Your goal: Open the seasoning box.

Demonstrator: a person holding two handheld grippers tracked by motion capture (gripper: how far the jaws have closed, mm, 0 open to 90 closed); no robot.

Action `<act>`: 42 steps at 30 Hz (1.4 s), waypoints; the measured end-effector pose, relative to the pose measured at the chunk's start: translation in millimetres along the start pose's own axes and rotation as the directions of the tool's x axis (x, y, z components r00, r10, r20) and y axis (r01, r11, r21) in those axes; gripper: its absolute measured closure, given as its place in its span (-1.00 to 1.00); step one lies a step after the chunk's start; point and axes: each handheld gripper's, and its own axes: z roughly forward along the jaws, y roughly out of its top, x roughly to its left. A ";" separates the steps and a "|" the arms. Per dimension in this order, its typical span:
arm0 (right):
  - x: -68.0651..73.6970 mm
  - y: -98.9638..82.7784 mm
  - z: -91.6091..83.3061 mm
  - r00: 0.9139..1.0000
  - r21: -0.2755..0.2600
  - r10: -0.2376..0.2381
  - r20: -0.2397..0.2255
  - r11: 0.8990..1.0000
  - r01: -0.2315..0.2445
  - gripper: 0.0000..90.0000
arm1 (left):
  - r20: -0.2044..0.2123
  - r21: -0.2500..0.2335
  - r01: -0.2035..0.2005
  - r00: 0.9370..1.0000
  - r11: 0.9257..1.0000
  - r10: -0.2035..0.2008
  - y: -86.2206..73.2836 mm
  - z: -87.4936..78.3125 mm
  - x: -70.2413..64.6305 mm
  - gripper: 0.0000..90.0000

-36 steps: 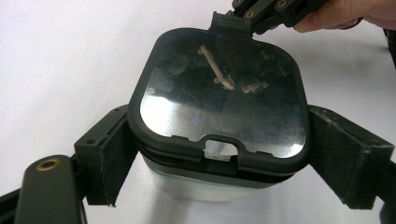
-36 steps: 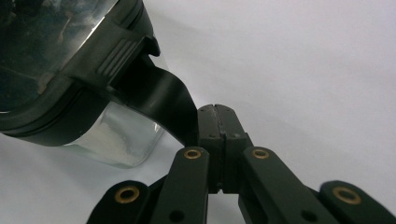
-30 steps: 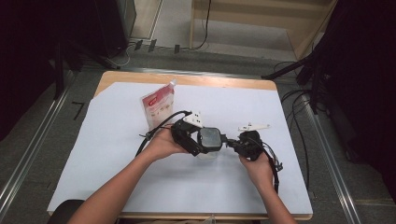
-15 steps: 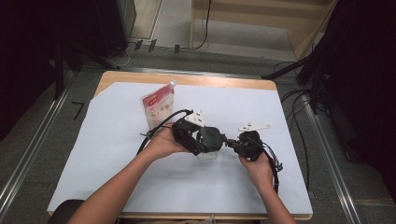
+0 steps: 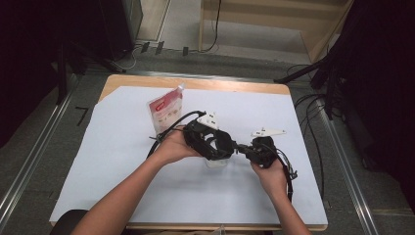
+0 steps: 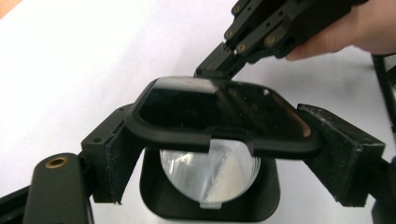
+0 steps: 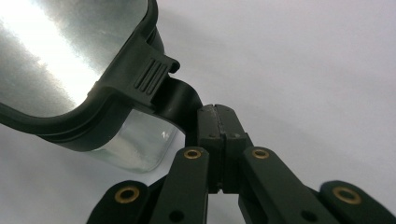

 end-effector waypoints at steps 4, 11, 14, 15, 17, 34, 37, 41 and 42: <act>0.2 -0.5 0.3 1.000 0.003 0.001 -0.001 1.000 -0.001 1.00 | 0.048 -0.011 0.003 0.999 1.000 -0.002 6.5 1.3 0.3 -0.29; 0.2 -0.9 0.2 1.000 0.001 0.010 -0.008 1.000 -0.010 1.00 | 0.049 0.034 -0.005 0.999 0.999 0.003 16.4 0.2 -1.3 -0.21; 0.1 -0.9 0.1 1.000 0.003 0.009 -0.011 1.000 -0.009 1.00 | 0.053 0.046 -0.009 0.999 0.999 0.006 19.7 0.6 -2.0 -0.19; 0.1 -0.9 0.1 1.000 0.002 0.009 -0.012 1.000 -0.009 1.00 | 0.058 0.052 -0.017 0.998 0.999 0.014 20.9 0.6 -2.4 -0.17; 0.3 -0.9 0.1 1.000 0.001 0.009 -0.011 1.000 -0.009 1.00 | 0.059 0.048 -0.024 0.998 0.999 0.021 22.5 1.9 -4.5 -0.13; -1.5 -1.5 -0.2 1.000 -0.003 -0.003 -0.021 1.000 0.003 1.00 | 0.114 0.060 -0.095 0.990 0.994 0.088 32.8 0.4 -10.2 0.55; -1.6 -1.5 -0.1 1.000 -0.003 -0.003 -0.022 1.000 0.003 1.00 | 0.118 0.062 -0.100 0.989 0.993 0.092 35.1 1.0 -10.1 0.57; -1.6 -1.6 -0.2 1.000 -0.003 -0.002 -0.021 1.000 0.002 1.00 | 0.131 0.068 -0.103 0.987 0.992 0.094 39.7 4.0 -9.5 0.60; -1.6 -1.7 -0.2 1.000 -0.004 0.000 -0.020 1.000 0.000 1.00 | 0.132 0.072 -0.107 0.986 0.992 0.097 40.9 4.8 -9.0 0.59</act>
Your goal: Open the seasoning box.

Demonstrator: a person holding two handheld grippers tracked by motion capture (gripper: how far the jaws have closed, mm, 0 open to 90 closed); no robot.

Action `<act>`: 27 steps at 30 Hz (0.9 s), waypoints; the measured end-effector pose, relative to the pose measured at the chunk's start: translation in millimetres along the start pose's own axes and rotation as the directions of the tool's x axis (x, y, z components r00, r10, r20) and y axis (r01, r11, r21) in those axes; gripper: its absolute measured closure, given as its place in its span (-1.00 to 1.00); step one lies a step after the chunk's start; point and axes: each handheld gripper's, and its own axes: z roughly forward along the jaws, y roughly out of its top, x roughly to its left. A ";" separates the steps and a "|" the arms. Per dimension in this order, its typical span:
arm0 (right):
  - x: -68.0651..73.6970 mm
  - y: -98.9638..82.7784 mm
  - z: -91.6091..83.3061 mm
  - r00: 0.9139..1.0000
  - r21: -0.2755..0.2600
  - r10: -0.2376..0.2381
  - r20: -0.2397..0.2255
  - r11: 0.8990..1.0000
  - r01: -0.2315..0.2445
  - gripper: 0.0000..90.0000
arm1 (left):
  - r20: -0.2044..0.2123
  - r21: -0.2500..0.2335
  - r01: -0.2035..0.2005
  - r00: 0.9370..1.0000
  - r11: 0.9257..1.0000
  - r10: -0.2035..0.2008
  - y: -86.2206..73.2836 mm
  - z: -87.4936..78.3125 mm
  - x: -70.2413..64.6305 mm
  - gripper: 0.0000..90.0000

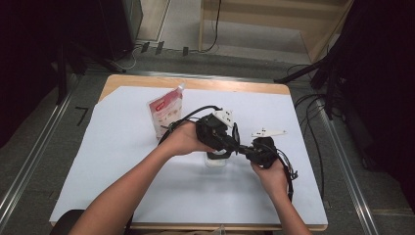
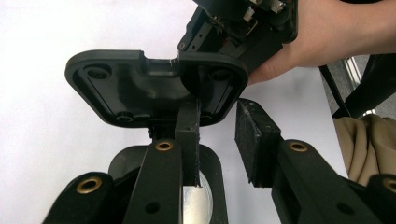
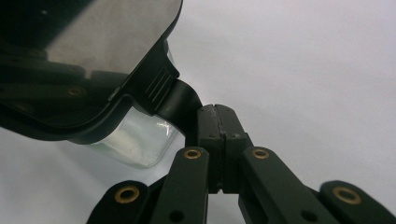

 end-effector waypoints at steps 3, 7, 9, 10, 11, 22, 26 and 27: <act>0.3 -0.4 0.1 1.000 0.000 0.015 -0.001 1.000 -0.015 1.00 | 0.002 -0.002 0.002 1.000 1.000 -0.002 1.9 2.2 1.3 0.58; -0.1 -0.8 0.0 1.000 0.000 0.018 -0.003 1.000 -0.018 1.00 | 0.013 -0.011 0.010 1.000 1.000 -0.010 2.5 4.7 2.6 0.58; -0.6 -0.9 0.2 1.000 0.000 0.015 -0.002 1.000 -0.015 1.00 | 0.018 -0.012 0.019 1.000 1.000 -0.018 3.3 6.3 4.3 0.57; -0.8 -0.9 0.2 1.000 0.000 0.018 -0.002 1.000 -0.018 1.00 | 0.021 -0.015 0.026 0.999 1.000 -0.026 3.3 6.8 4.5 0.57; -1.2 -0.8 0.2 1.000 0.002 0.018 -0.004 1.000 -0.018 1.00 | 0.018 -0.015 0.033 0.999 0.999 -0.032 3.2 6.7 4.4 0.57; -5.0 -2.2 -12.9 0.999 -0.036 0.048 -0.010 0.998 -0.049 0.74 | 0.037 -0.060 0.082 0.996 0.995 -0.080 -8.1 -10.0 5.2 0.39; -3.8 -7.0 -23.6 0.998 -0.034 0.055 -0.012 0.998 -0.055 0.65 | 0.018 -0.066 0.098 0.995 0.993 -0.097 -11.6 -18.4 3.5 0.34; -3.3 -8.0 -25.4 0.998 -0.028 0.058 -0.015 0.998 -0.059 0.62 | 0.016 -0.068 0.101 0.995 0.993 -0.100 -12.6 -20.7 3.4 0.32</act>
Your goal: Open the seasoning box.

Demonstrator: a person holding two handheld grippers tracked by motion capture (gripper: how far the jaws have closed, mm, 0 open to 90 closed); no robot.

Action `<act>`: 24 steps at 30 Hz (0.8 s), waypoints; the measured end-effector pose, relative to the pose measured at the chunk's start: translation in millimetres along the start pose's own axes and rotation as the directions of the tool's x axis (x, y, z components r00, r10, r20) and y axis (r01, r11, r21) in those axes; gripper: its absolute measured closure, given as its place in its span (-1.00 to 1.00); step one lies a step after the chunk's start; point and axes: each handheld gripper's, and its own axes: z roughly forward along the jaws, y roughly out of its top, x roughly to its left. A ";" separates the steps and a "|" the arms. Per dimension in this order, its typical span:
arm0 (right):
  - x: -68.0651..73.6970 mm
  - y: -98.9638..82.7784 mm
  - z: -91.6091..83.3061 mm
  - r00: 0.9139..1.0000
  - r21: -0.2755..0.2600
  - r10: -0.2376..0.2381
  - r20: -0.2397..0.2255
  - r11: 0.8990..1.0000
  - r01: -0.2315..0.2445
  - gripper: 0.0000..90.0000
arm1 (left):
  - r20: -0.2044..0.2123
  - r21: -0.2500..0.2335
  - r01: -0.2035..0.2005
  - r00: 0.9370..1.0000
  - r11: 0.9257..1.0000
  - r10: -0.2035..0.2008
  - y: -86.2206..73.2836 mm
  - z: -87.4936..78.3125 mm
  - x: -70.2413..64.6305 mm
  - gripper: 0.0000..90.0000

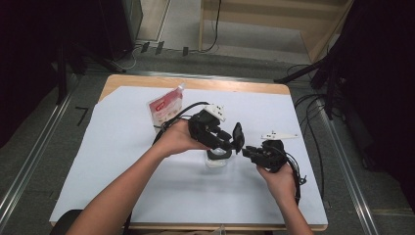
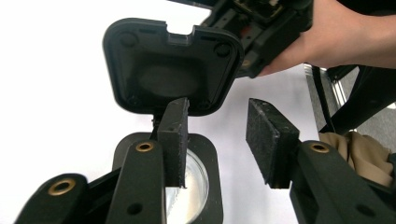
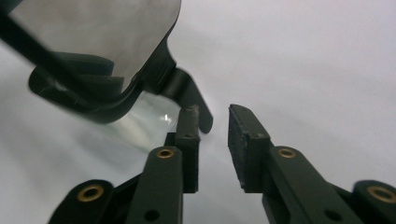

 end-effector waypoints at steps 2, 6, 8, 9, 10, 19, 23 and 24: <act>2.0 -2.5 -4.1 1.000 0.008 0.005 -0.001 1.000 -0.005 0.52 | 0.007 -0.014 0.001 1.000 1.000 -0.001 -2.6 -3.6 -0.7 0.29; 11.2 -5.5 -12.0 1.000 0.010 0.000 -0.010 1.000 0.000 0.39 | -0.014 -0.019 0.011 1.000 1.000 -0.012 -8.6 -10.5 -0.8 0.29; 16.9 -7.7 -13.6 1.000 0.018 0.003 -0.023 1.000 -0.003 0.34 | -0.021 -0.015 0.040 0.999 0.999 -0.040 -11.7 -13.5 1.4 0.19; 19.3 -9.2 -13.9 1.000 0.021 -0.001 -0.031 1.000 0.002 0.31 | -0.017 -0.012 0.070 0.997 0.997 -0.070 -13.3 -14.5 3.0 0.13; 22.2 -10.9 -13.5 0.999 0.021 -0.006 -0.038 1.000 0.007 0.28 | -0.011 -0.006 0.093 0.996 0.996 -0.093 -15.0 -15.9 4.9 0.10; 44.1 -20.5 -13.8 0.994 0.019 -0.073 -0.086 0.997 0.075 0.17 | -0.047 -0.020 0.124 0.991 0.992 -0.125 -32.0 -34.1 5.1 0.20; 51.2 -19.9 -9.1 0.992 0.016 -0.076 -0.103 0.997 0.078 0.08 | -0.046 -0.038 0.129 0.990 0.991 -0.131 -41.0 -39.8 2.9 0.14; 52.4 -19.3 -7.5 0.991 0.016 -0.071 -0.116 0.997 0.073 0.05 | -0.043 -0.032 0.130 0.990 0.991 -0.132 -43.0 -41.0 2.6 0.13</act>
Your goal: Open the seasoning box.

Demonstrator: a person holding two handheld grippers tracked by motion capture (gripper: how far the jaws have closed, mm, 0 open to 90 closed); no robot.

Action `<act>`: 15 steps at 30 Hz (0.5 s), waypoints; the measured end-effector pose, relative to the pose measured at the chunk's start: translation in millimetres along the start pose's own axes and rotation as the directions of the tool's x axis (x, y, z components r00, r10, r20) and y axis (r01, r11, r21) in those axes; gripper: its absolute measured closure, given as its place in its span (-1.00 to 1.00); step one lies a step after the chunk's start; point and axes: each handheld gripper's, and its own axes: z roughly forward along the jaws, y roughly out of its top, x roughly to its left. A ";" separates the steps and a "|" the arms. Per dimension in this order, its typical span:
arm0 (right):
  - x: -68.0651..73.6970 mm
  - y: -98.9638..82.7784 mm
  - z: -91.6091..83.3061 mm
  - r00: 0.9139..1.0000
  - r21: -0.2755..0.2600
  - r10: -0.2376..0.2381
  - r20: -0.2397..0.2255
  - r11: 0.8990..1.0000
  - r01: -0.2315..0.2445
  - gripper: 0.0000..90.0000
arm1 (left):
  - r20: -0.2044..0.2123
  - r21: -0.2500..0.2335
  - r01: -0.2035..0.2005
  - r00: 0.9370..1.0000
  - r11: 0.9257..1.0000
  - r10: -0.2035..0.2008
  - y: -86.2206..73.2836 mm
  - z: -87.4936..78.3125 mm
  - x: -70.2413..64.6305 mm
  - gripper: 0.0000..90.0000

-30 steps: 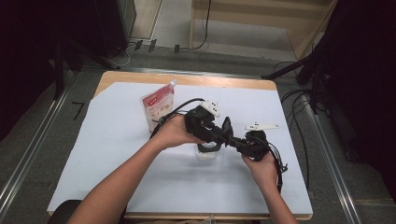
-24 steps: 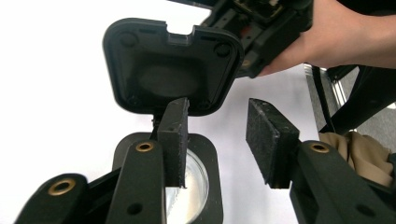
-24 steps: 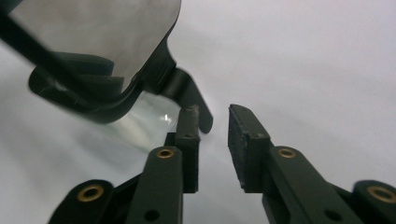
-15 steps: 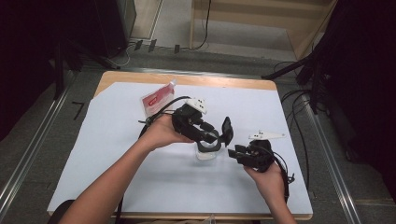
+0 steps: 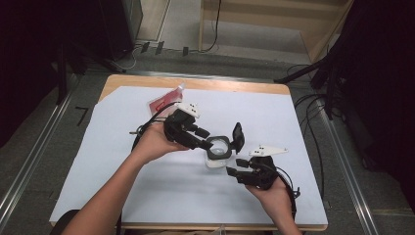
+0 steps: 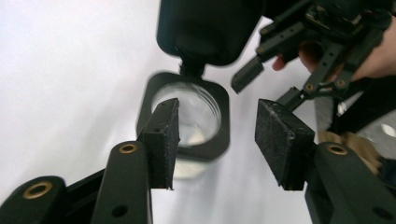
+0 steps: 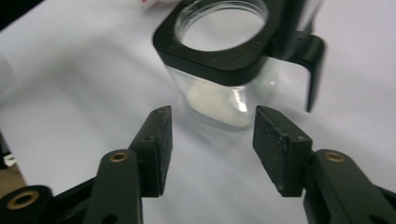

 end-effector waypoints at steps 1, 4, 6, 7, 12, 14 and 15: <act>1.1 0.7 1.3 1.000 0.002 -0.002 -0.008 1.000 0.002 0.02 | -0.012 -0.005 0.000 1.000 1.000 0.000 -2.2 -2.1 -0.2 0.13; 4.3 2.4 4.0 1.000 0.002 -0.026 -0.009 1.000 0.026 0.01 | -0.008 -0.029 0.024 1.000 0.999 -0.024 -8.9 -8.2 0.4 0.12; 5.2 3.3 4.0 1.000 0.000 -0.029 -0.008 1.000 0.029 0.00 | -0.021 -0.028 0.033 0.999 0.999 -0.034 -13.1 -11.4 0.0 0.12; 5.7 3.8 4.0 1.000 -0.002 -0.026 -0.011 1.000 0.026 -0.01 | -0.030 -0.028 0.034 0.999 0.999 -0.035 -15.2 -13.2 -0.1 0.12; 8.9 7.5 3.9 0.999 -0.023 -0.029 -0.040 0.999 0.028 -0.03 | -0.059 -0.014 0.046 0.997 0.999 -0.047 -25.4 -22.1 1.9 0.05; 11.7 8.2 5.5 0.998 -0.012 -0.044 -0.050 0.999 0.044 -0.01 | -0.068 -0.012 0.067 0.995 0.998 -0.068 -28.9 -26.2 3.7 0.04; 13.6 8.4 7.2 0.997 -0.008 -0.060 -0.057 0.998 0.060 -0.01 | -0.070 -0.012 0.077 0.994 0.997 -0.078 -30.0 -27.4 3.9 0.05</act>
